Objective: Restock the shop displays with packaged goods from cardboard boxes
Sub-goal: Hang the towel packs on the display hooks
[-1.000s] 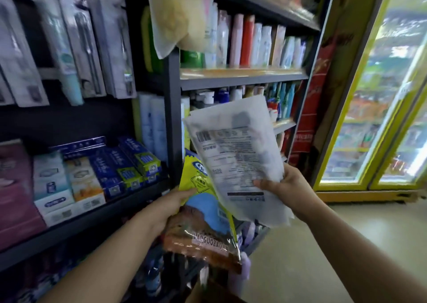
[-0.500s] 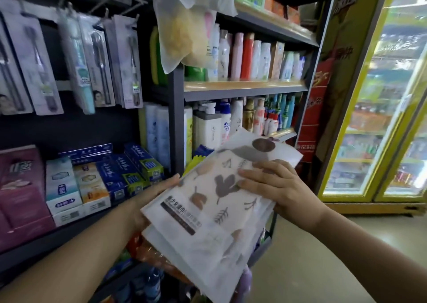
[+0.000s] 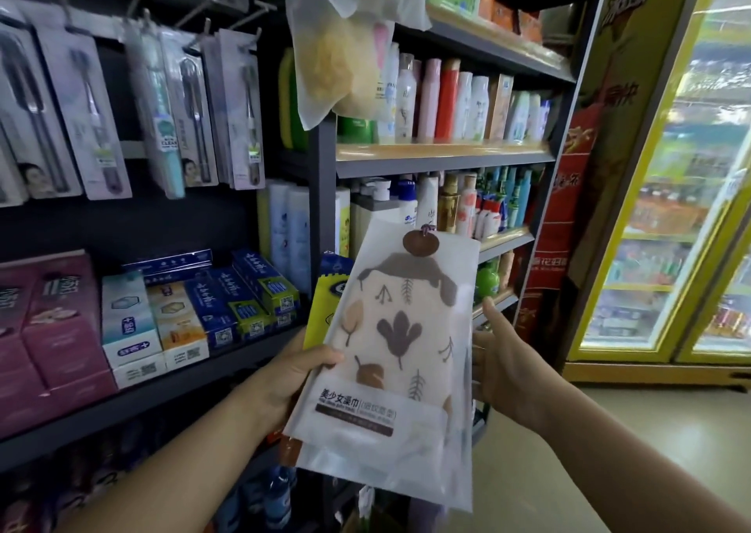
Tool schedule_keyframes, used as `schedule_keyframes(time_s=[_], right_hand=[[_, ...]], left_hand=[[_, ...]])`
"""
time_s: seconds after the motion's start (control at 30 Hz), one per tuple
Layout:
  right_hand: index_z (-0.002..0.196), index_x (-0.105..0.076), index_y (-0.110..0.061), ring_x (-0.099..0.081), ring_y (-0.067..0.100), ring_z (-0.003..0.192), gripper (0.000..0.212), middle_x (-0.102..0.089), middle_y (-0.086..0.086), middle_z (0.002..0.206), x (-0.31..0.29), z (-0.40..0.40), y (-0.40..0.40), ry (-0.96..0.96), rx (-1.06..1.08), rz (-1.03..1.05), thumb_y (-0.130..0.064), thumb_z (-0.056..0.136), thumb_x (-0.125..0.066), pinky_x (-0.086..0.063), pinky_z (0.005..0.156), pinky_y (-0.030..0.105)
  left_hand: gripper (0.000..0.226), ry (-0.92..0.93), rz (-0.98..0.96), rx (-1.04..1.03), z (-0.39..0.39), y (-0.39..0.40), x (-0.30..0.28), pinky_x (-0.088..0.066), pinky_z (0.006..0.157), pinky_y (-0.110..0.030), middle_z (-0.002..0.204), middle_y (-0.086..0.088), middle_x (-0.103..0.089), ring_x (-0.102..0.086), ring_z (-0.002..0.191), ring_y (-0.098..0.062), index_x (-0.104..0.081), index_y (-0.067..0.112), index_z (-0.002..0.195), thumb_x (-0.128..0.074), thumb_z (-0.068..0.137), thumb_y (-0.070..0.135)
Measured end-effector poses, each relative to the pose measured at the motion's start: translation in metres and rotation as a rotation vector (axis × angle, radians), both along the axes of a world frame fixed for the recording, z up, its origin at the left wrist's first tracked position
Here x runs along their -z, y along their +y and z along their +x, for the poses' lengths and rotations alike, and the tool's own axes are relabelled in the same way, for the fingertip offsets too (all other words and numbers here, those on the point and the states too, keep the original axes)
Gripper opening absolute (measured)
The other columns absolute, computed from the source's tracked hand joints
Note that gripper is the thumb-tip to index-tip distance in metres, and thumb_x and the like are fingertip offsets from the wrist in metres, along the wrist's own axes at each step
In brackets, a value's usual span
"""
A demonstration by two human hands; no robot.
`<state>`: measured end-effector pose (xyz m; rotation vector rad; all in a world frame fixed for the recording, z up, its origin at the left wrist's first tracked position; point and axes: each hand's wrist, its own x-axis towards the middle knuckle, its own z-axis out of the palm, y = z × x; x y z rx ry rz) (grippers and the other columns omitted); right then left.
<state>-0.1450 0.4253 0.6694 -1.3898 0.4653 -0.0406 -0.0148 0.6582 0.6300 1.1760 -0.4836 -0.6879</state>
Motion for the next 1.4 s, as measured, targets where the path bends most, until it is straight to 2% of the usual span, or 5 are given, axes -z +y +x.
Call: schedule_keyframes(time_s=[0.3, 0.6, 1.0, 1.13, 1.4], right_hand=[[0.113, -0.062, 0.001, -0.07, 0.038, 0.09, 0.048, -0.072, 0.022, 0.1, 0.012, 0.021, 0.03, -0.239, 0.026, 0.049, -0.014, 0.069, -0.075, -0.058, 0.077, 0.049], [0.117, -0.064, -0.007, -0.067, 0.04, 0.097, 0.083, -0.069, 0.022, 0.111, -0.003, 0.066, 0.094, -0.358, -0.249, 0.164, -0.028, 0.043, -0.095, -0.058, 0.073, 0.049], [0.112, -0.064, -0.013, -0.072, 0.029, 0.089, 0.037, -0.074, 0.009, 0.099, -0.051, 0.103, 0.267, -0.516, -0.432, 0.02, -0.006, 0.076, -0.073, -0.059, 0.075, 0.046], [0.11, -0.066, -0.02, -0.07, 0.032, 0.093, 0.053, -0.07, 0.012, 0.109, -0.065, 0.114, 0.338, -0.508, -0.471, -0.03, -0.026, 0.062, -0.087, -0.058, 0.078, 0.05], [0.115, -0.067, -0.024, -0.065, 0.024, 0.107, 0.059, -0.071, 0.003, 0.112, -0.111, 0.123, 0.46, -0.36, -0.706, 0.105, -0.064, 0.074, -0.051, -0.048, 0.097, 0.047]], left_hand=[[0.1, -0.062, 0.054, -0.142, -0.015, 0.016, -0.012, -0.051, 0.089, -0.042, 0.103, -0.007, -0.072, -0.067, 0.099, -0.025, -0.058, 0.026, 0.122, -0.094, 0.031, 0.046], [0.104, -0.063, 0.055, -0.27, -0.016, 0.086, -0.041, -0.051, 0.084, -0.041, 0.098, -0.005, -0.074, -0.07, 0.088, -0.023, -0.06, 0.024, 0.114, -0.095, 0.018, 0.045], [0.085, -0.191, 0.177, -0.698, -0.039, 0.244, -0.075, -0.055, 0.074, -0.027, 0.106, 0.011, -0.07, -0.069, 0.09, -0.01, -0.045, 0.038, 0.123, -0.091, 0.051, 0.03], [0.093, -0.172, 0.151, -0.84, -0.048, 0.308, -0.09, -0.047, 0.094, -0.059, 0.104, -0.005, -0.073, -0.068, 0.096, -0.034, -0.057, 0.025, 0.12, -0.091, 0.034, 0.028], [0.093, -0.175, 0.177, -0.915, -0.059, 0.453, -0.126, -0.048, 0.091, -0.056, 0.1, -0.009, -0.074, -0.067, 0.095, -0.039, -0.064, 0.023, 0.112, -0.096, 0.025, 0.031]])
